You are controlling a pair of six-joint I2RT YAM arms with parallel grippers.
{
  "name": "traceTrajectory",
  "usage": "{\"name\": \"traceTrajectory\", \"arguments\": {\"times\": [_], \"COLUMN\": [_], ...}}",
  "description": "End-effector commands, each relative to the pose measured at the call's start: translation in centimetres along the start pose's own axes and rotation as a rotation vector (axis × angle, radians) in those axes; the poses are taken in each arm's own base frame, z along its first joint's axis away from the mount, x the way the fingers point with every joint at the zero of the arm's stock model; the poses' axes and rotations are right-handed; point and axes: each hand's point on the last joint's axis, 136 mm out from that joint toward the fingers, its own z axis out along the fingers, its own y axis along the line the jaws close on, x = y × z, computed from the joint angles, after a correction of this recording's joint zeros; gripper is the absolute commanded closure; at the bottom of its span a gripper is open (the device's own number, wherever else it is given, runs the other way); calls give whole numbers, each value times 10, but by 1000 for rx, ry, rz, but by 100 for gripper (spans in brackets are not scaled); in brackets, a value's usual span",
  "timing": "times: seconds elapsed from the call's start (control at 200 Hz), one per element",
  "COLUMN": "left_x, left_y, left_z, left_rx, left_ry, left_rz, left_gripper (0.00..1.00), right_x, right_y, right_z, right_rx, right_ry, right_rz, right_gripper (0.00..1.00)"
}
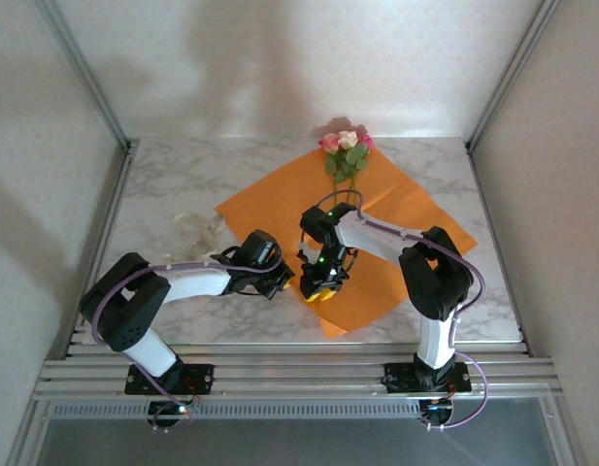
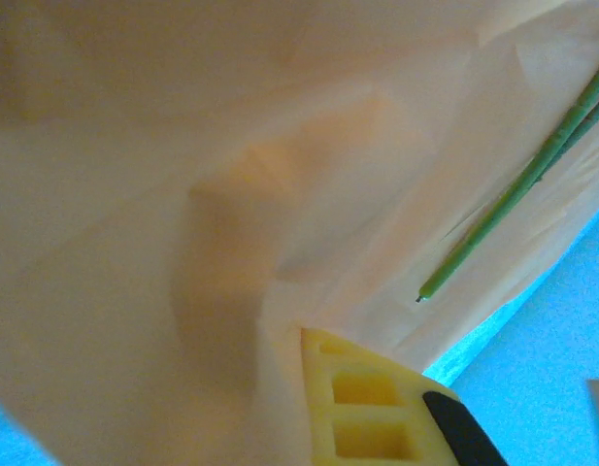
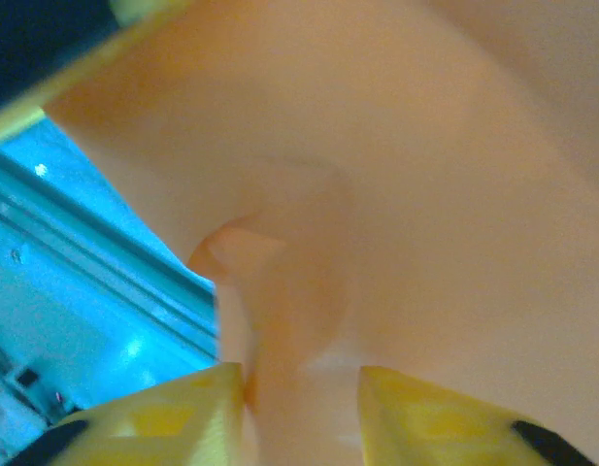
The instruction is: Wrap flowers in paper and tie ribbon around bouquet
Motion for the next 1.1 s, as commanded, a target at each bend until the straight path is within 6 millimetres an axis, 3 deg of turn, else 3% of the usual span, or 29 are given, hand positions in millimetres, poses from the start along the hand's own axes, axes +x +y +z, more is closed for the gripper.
{"name": "traceTrajectory", "arguments": {"times": [0.0, 0.17, 0.275, 0.405, 0.551, 0.746, 0.931, 1.096], "left_x": [-1, 2, 4, 6, 5, 0, -2, -2], "left_y": [8, 8, 12, 15, 9, 3, 3, 1], "left_z": [3, 7, 10, 12, 14, 14, 13, 12], "left_rx": [-83, -147, -185, -226, -225, -224, -214, -211], "left_ry": [-10, 28, 62, 124, 180, 218, 238, 246], "left_rz": [27, 37, 26, -5, -32, -40, -51, -47], "left_gripper": [100, 100, 100, 100, 100, 100, 100, 100], "right_x": [-8, -16, -6, 12, 22, 22, 21, -1], "right_y": [1, 0, 14, 29, 33, 41, 38, 19], "right_z": [-29, -54, -61, -57, -39, -19, 6, 2], "right_rx": [45, 102, 135, 209, 334, 483, 657, 867], "right_ry": [-153, -387, -544, -671, -643, -578, -476, -456], "right_rz": [-86, -242, -487, -754, -910, -986, -975, -872], "right_gripper": [50, 46, 44, 33, 23, 12, 11, 15]}}
